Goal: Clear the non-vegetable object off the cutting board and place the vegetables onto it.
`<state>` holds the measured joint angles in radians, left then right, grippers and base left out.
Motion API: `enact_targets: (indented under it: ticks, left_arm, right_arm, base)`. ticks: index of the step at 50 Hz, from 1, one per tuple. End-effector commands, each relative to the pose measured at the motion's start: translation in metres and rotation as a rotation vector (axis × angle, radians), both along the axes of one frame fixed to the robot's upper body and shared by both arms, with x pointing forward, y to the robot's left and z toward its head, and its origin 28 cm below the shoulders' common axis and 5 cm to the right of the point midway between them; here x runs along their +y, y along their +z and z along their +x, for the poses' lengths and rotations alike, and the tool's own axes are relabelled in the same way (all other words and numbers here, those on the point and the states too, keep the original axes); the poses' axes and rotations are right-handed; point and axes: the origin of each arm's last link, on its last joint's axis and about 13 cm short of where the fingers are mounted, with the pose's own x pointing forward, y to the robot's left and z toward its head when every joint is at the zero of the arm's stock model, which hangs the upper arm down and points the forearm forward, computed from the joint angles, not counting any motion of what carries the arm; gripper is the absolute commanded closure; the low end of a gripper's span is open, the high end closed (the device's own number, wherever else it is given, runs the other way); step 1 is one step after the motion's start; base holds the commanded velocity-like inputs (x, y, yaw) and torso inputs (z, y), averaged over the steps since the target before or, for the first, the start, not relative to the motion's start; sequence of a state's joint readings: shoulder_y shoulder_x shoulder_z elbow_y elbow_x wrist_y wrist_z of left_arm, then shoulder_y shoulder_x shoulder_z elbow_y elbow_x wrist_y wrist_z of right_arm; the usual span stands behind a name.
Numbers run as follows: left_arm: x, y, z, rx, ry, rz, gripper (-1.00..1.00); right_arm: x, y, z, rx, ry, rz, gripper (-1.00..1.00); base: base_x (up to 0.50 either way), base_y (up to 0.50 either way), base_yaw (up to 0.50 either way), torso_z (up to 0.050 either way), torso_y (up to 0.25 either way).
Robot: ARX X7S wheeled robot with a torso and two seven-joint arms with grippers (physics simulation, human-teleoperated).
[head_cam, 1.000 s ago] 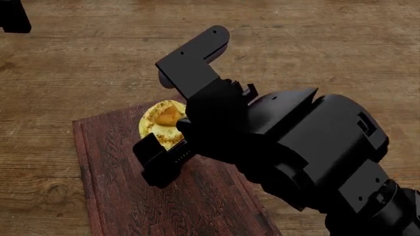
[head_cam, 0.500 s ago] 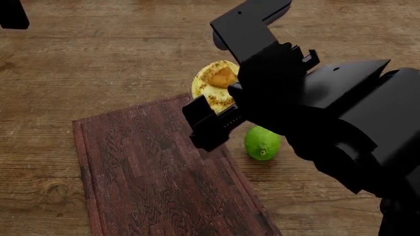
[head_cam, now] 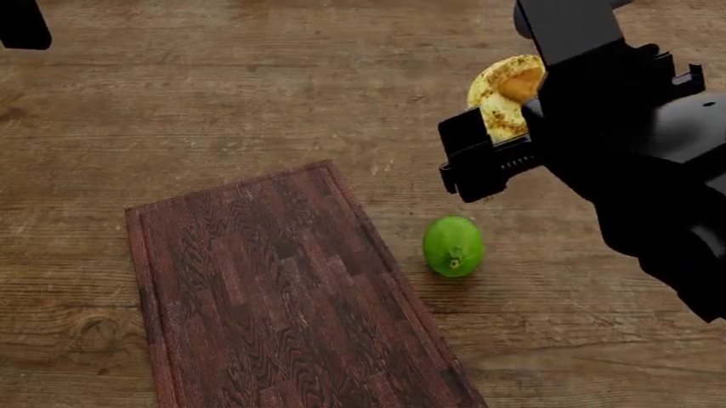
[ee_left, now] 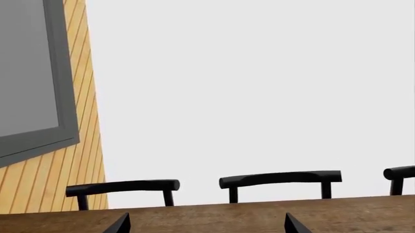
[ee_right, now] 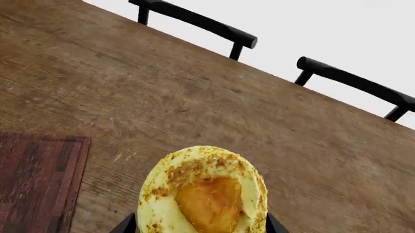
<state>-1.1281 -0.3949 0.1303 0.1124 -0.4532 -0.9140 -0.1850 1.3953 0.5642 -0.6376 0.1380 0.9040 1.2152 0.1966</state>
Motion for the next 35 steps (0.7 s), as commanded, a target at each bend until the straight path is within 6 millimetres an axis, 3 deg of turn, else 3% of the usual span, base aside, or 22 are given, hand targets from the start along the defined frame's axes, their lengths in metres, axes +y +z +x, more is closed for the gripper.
enact_targets:
  ticks: [1,9,19,24,35]
  left_arm:
    - [0.0,0.001,-0.001,-0.004,-0.002,-0.001,-1.0]
    - [-0.001,0.002,-0.003,-0.003,-0.008,-0.006,-1.0]
    - [0.0,0.001,-0.001,-0.001,-0.009,-0.013,-1.0]
    - [-0.001,0.0,-0.002,0.001,-0.01,-0.005,-1.0]
    - [-0.001,0.0,0.0,0.001,-0.007,-0.003,-1.0]
  right_arm:
    - [-0.026,-0.002,-0.007,-0.046,-0.169,0.01,1.0]
    - [-0.042,-0.009,-0.017,-0.064,-0.257,0.046,1.0]
    - [-0.058,-0.033,-0.023,-0.024,-0.352,0.072,1.0]
    - [-0.059,-0.054,-0.019,0.015,-0.365,0.076,1.0]
    - [-0.064,-0.079,-0.016,0.066,-0.397,0.107,1.0]
  base:
    - [0.0,0.0,0.0,0.0,0.0]
    - [0.0,0.0,0.0,0.0,0.0]
    - [0.0,0.0,0.0,0.0,0.0]
    - [0.0,0.0,0.0,0.0,0.0]
    - [0.0,0.0,0.0,0.0,0.0]
